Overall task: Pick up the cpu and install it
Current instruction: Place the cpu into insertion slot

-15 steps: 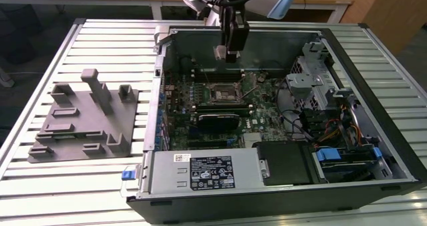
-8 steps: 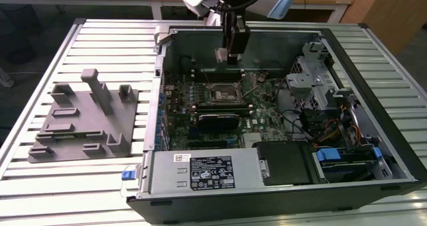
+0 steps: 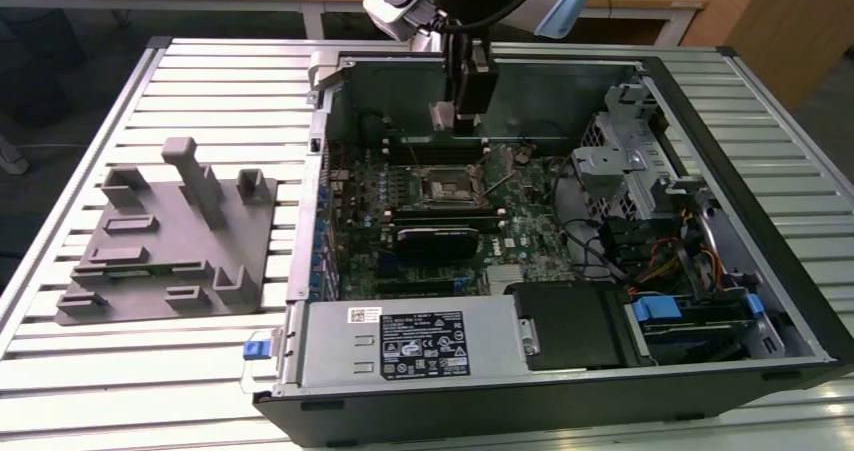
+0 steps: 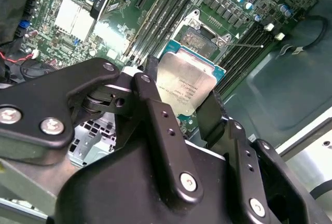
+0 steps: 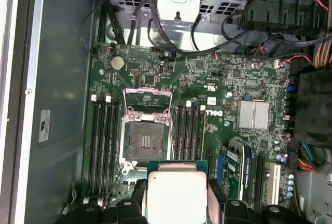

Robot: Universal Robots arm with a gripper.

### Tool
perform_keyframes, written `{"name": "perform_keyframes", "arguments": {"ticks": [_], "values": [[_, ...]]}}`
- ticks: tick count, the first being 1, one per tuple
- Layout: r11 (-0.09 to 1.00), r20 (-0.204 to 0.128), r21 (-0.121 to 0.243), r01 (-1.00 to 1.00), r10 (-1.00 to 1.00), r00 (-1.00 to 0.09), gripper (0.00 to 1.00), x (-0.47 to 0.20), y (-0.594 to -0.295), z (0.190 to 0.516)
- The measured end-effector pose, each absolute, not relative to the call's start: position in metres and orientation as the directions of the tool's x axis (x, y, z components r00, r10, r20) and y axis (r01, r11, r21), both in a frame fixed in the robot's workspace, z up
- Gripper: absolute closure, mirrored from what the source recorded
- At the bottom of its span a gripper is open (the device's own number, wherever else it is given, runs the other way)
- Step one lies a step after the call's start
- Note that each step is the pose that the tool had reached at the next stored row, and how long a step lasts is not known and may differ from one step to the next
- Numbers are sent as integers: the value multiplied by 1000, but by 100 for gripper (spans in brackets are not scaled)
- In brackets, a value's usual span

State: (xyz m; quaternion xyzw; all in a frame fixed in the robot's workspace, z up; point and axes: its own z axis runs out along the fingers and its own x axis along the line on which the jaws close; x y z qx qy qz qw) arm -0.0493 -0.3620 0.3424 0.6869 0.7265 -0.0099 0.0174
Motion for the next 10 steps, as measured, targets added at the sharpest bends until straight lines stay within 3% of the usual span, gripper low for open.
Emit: {"name": "perform_keyframes", "arguments": {"ticks": [10], "values": [[56,-39,10,998,998,-56,46,-49,-362,339]]}}
